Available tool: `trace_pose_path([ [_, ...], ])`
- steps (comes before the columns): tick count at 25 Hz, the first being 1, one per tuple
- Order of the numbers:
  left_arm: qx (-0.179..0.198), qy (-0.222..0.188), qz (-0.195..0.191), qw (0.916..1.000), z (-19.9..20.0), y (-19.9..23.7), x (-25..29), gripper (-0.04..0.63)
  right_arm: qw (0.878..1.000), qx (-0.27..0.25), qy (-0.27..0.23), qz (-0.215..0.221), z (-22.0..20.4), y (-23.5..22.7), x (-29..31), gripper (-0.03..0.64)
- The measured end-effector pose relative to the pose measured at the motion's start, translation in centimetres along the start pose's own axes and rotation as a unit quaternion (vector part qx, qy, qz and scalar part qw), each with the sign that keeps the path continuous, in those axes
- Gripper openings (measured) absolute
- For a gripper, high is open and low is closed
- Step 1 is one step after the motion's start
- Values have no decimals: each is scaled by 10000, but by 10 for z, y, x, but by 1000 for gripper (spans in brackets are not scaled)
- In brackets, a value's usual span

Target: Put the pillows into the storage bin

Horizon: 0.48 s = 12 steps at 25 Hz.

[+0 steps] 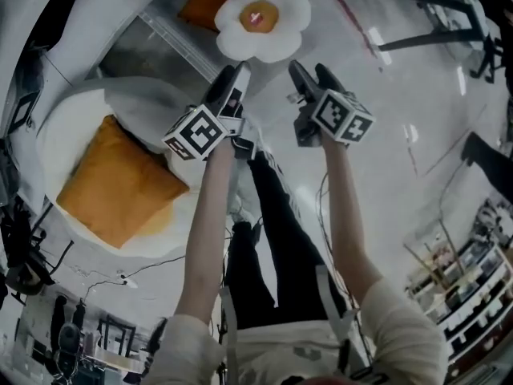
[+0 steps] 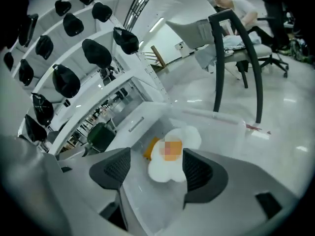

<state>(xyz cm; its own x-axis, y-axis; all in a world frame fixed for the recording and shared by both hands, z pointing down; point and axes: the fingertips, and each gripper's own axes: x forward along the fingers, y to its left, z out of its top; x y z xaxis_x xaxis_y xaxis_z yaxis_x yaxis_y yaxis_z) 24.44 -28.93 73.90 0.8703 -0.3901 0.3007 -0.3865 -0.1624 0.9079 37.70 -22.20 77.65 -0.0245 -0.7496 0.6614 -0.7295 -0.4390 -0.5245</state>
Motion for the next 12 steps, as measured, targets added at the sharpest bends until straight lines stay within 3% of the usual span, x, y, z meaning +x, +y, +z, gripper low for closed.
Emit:
trace_pose_path([
  [6,47,-129,249,9996,-17,11,-25,224,9991,-70,246,328,-27,17,1,299],
  [12,135,-813,582,9949,18,23,-71,224,9927,-565,425,982,-28,79,15,299],
])
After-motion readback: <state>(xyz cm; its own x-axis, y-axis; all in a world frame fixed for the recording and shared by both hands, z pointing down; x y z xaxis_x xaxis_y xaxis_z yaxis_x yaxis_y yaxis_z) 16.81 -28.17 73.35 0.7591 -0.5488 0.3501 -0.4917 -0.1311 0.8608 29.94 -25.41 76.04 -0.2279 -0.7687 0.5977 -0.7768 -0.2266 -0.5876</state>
